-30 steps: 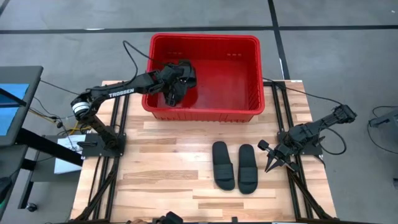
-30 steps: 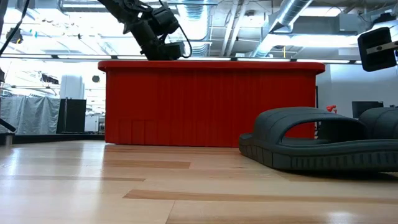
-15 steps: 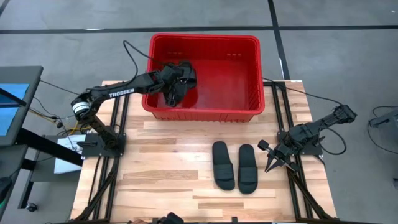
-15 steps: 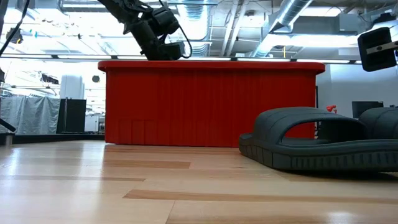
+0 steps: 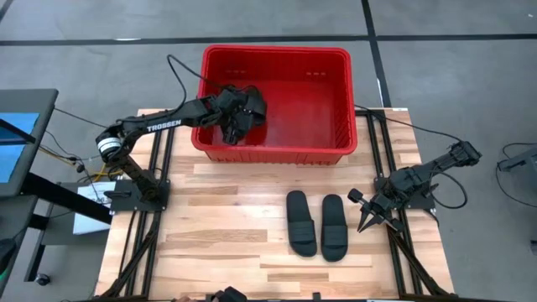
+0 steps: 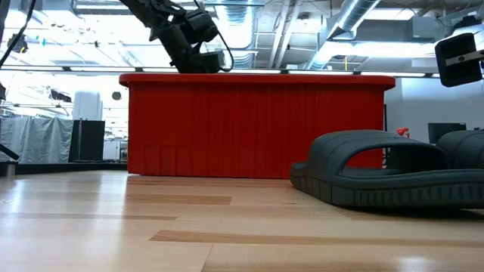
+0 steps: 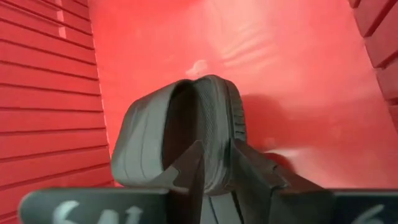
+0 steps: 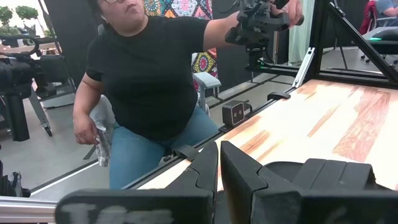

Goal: Pick and place slides into bin
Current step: Put the black slipper into the red container

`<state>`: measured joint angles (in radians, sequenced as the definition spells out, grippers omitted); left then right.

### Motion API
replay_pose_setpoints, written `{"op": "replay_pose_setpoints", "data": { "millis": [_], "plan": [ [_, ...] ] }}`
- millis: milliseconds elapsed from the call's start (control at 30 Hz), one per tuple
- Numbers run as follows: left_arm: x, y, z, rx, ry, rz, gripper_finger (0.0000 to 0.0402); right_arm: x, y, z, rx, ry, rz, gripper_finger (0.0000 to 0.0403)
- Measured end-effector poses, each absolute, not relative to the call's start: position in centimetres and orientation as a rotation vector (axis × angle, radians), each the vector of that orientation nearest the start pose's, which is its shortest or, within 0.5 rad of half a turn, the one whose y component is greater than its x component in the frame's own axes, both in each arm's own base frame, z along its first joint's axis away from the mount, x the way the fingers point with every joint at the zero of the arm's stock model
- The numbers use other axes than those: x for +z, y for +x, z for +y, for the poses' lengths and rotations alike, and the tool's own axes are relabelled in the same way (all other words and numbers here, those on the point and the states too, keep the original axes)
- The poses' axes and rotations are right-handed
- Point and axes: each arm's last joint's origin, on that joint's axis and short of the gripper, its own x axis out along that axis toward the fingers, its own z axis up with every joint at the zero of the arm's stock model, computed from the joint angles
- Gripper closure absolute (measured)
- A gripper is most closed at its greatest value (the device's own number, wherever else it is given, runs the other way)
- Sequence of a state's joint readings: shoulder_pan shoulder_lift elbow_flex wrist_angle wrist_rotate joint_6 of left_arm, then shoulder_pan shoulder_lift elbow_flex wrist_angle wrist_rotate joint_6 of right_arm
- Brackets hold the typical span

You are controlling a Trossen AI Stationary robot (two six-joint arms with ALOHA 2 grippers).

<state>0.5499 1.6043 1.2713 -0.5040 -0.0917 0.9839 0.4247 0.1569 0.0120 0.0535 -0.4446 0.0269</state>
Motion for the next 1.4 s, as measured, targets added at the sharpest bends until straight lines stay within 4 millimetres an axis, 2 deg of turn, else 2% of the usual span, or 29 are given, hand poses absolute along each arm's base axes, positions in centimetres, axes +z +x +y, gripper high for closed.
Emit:
{"op": "replay_pose_setpoints", "data": {
  "millis": [700, 1400],
  "plan": [
    [26.87, 28.87, 18.08, 0.173, 0.622, 1.089, 0.0266, 16.02, 8.95, 5.41, 0.867, 0.026, 0.106, 0.0392],
    [27.23, 29.03, 18.27, 0.343, 0.69, 1.149, 0.0262, 16.02, 8.95, 5.41, 0.867, 0.026, 0.106, 0.0392]
  ]
}}
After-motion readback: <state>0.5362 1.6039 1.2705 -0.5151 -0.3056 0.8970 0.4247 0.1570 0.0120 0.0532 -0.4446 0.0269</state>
